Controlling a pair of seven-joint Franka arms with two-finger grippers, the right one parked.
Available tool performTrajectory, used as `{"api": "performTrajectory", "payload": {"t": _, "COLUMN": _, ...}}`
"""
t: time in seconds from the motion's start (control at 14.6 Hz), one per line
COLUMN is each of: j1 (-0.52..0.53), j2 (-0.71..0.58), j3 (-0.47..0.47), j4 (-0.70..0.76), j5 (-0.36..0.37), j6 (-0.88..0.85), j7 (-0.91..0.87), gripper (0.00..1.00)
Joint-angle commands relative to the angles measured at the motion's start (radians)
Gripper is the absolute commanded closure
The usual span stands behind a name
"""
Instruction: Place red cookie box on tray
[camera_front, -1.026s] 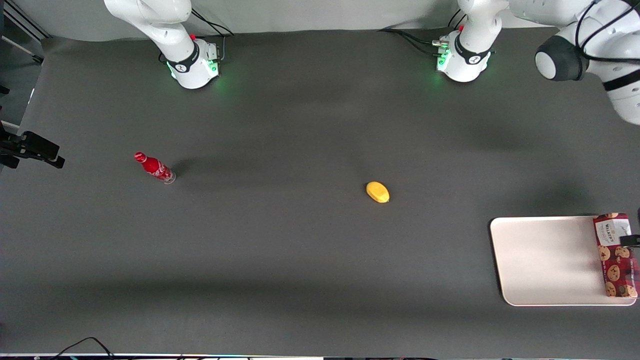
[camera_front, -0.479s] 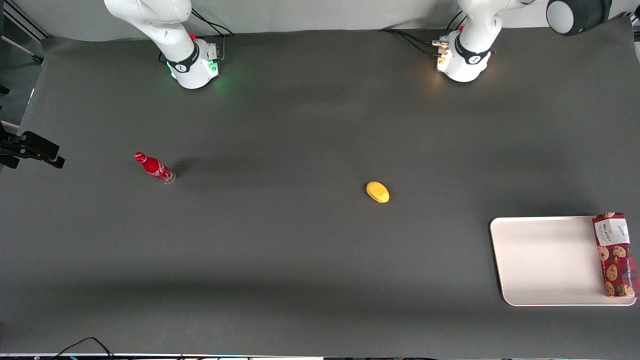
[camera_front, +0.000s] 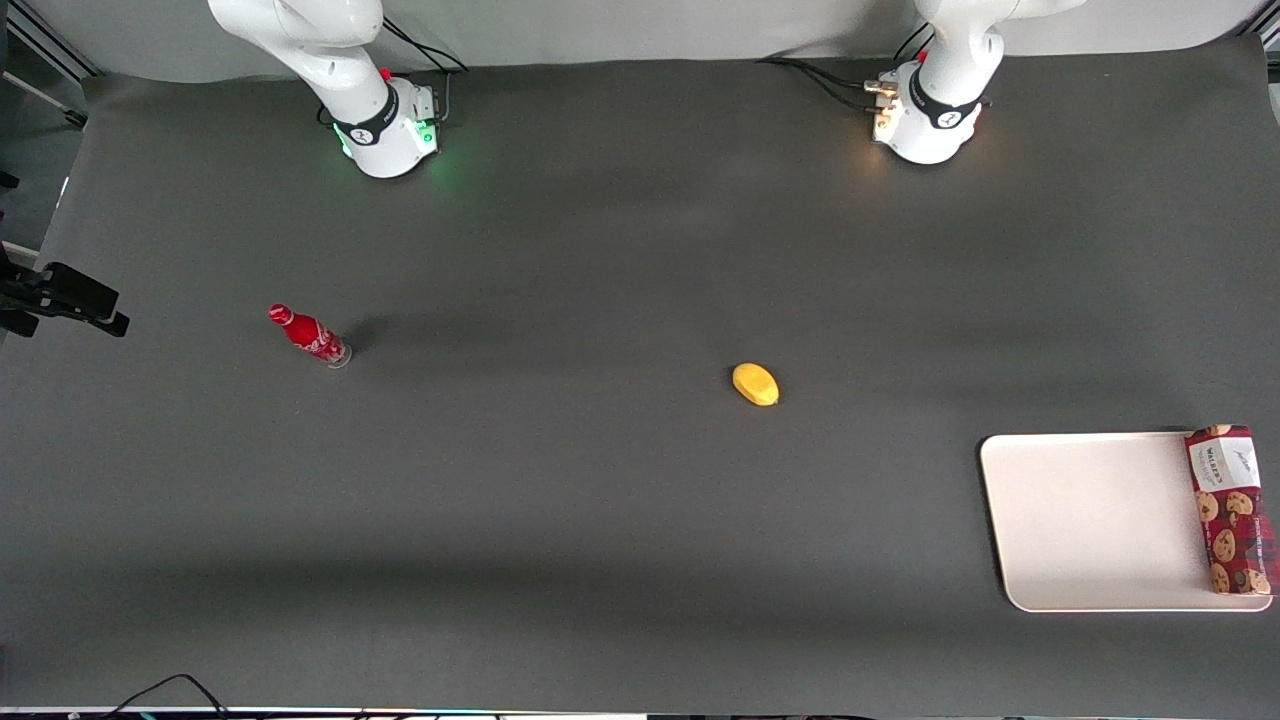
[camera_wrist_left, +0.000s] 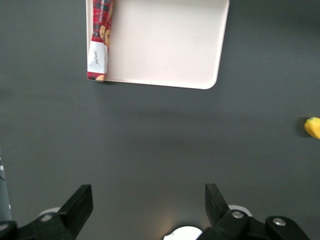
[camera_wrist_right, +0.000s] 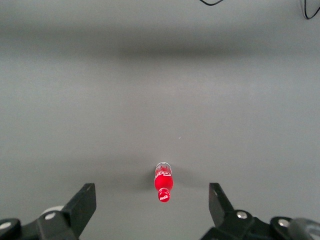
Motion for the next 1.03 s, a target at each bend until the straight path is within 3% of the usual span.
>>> {"api": "performTrajectory", "payload": {"t": 0.0, "j1": -0.015, "j2": -0.236, "j3": -0.15, "j4": -0.266, "j5": 0.075, "j6": 0.028, "j7": -0.119, "gripper": 0.0}}
{"api": "performTrajectory", "payload": {"t": 0.48, "j1": -0.012, "j2": -0.563, "j3": -0.339, "j4": -0.78, "j5": 0.09, "j6": 0.3, "j7": -0.223, "gripper": 0.0}}
{"api": "performTrajectory", "payload": {"t": 0.96, "j1": -0.015, "j2": -0.51, "j3": -0.39, "j4": -0.65, "j5": 0.095, "j6": 0.247, "j7": -0.237, "gripper": 0.0}}
